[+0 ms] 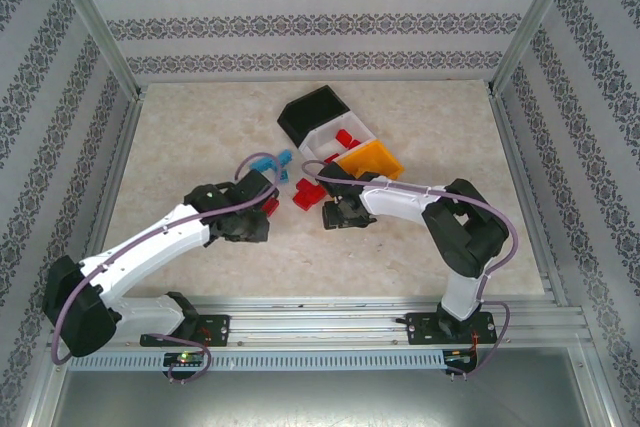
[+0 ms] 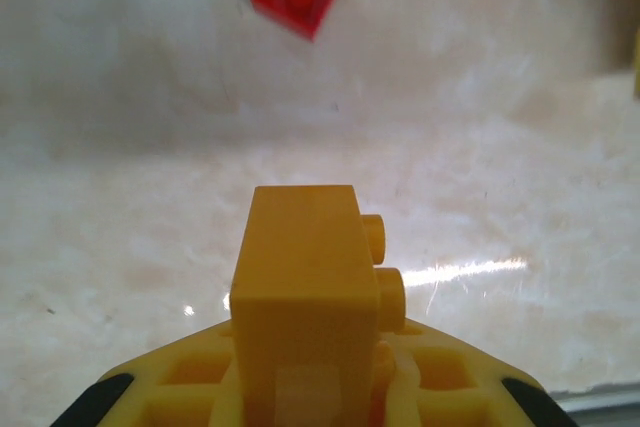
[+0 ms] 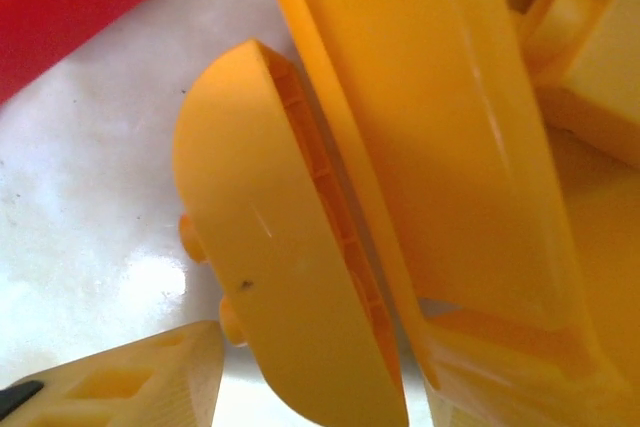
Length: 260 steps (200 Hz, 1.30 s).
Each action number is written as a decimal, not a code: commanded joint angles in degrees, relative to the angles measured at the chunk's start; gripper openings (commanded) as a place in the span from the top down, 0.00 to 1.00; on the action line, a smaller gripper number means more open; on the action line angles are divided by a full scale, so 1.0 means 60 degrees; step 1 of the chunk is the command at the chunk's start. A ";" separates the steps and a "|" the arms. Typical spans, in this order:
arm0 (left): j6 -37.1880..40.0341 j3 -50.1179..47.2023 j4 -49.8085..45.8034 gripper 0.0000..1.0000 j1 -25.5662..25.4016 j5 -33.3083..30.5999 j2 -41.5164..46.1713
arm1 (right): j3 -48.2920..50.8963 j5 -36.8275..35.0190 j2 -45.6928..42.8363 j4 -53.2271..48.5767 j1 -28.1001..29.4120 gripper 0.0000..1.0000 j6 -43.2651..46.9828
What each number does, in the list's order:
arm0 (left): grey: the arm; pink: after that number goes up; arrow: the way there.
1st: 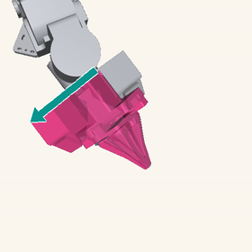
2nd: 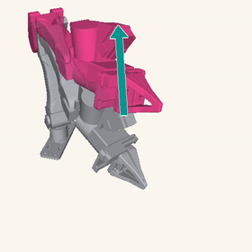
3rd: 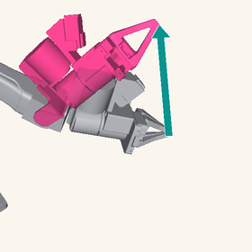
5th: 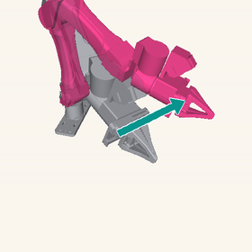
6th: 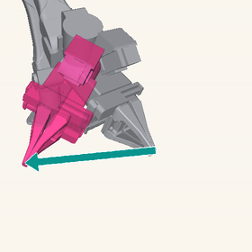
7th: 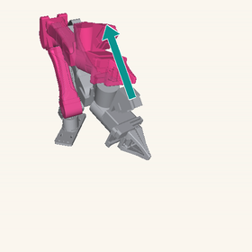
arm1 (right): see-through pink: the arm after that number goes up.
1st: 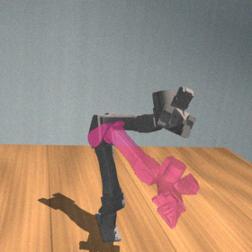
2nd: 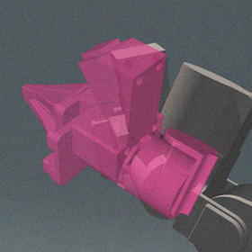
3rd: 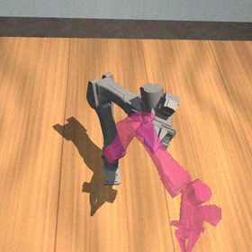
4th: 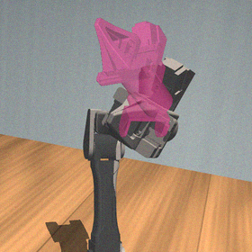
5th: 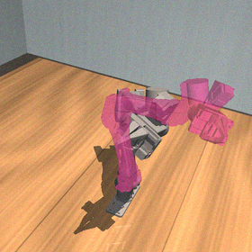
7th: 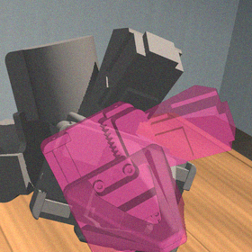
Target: Sort the legos into containers by color
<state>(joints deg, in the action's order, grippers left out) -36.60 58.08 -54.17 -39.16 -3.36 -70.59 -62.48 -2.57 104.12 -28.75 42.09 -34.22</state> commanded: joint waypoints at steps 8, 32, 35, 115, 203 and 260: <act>0.1060 0.0948 -0.0870 0.89 0.0737 -0.0313 0.0163 | -0.0373 -0.0068 0.0549 0.1406 -0.0122 0.56 0.0401; 0.1406 0.1391 -0.0861 0.89 0.1115 -0.0196 0.0115 | -0.0416 -0.0080 0.0579 0.1473 -0.0110 0.73 0.0467; 0.1439 0.1417 -0.0852 0.89 0.1160 -0.0180 0.0100 | -0.0416 -0.0084 0.0557 0.1481 -0.0090 0.74 0.0482; 0.1860 0.3161 0.0877 0.89 0.1341 0.1209 -0.2014 | 0.1725 0.0151 -0.2454 0.1469 0.0063 0.85 -0.0143; 0.2195 1.0554 0.1175 0.89 0.0563 0.2892 -0.8934 | 0.2529 0.0400 -0.6086 -0.0245 -0.2006 0.83 -0.0055; 0.2104 1.5694 -0.0343 0.77 0.0207 0.3571 -1.2710 | 0.2661 0.1068 -0.6370 -0.0169 -0.3044 0.72 0.0045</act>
<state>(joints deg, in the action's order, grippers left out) -24.40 145.34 -50.15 -37.74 14.37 -143.37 -46.68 1.43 66.13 -28.32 23.90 -34.92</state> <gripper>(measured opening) 0.229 0.220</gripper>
